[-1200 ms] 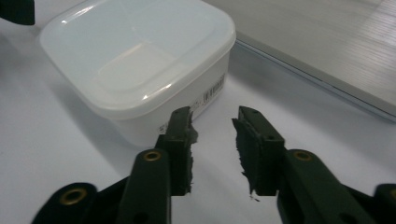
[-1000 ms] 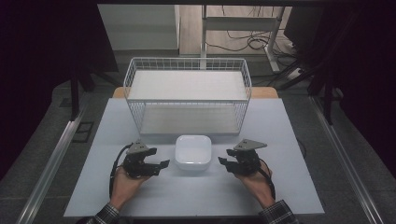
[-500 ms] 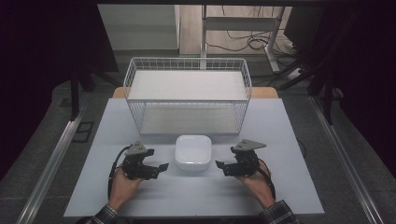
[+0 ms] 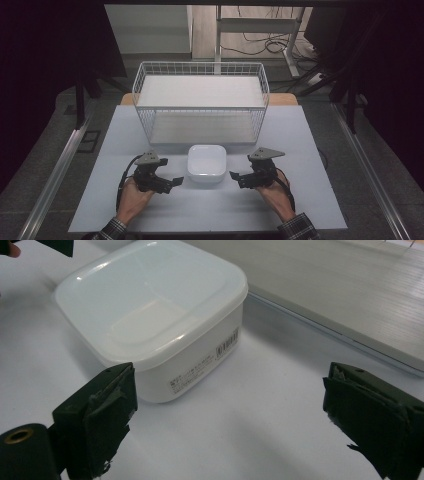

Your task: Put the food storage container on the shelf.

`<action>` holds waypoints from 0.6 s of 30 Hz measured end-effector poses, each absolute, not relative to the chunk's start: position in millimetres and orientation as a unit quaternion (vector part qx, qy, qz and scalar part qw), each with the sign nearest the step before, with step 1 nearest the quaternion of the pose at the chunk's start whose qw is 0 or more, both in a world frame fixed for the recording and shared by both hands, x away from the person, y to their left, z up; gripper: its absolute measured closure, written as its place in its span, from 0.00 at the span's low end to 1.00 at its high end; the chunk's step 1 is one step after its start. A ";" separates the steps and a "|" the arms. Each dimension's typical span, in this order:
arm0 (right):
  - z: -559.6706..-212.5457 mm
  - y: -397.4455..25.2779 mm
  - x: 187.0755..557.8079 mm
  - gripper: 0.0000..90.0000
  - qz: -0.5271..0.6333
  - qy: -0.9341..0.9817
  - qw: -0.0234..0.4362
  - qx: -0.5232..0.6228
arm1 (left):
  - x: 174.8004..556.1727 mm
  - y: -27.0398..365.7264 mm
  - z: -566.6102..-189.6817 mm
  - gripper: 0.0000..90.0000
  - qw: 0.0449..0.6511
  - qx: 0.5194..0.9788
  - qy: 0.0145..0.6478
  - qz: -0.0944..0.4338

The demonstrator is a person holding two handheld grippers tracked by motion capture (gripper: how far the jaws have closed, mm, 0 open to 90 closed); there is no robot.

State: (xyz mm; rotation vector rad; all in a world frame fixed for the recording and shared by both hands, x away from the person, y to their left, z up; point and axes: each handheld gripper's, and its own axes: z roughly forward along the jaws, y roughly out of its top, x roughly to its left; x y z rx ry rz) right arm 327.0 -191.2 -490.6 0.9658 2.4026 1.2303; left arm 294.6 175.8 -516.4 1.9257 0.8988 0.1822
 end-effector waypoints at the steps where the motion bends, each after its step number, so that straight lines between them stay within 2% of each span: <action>1: -489.6 -191.4 327.0 0.07 0.427 0.830 0.136 0.333 | 294.8 175.8 -515.7 0.00 0.481 0.791 0.369 0.076; 14: -473.9 -186.5 329.1 0.07 0.439 0.824 0.115 0.340 | 301.6 180.1 -504.0 0.04 0.473 0.792 0.377 0.081; 18: -469.2 -181.9 330.8 0.06 0.439 0.822 0.115 0.345 | 306.3 175.5 -499.4 0.05 0.481 0.787 0.381 0.059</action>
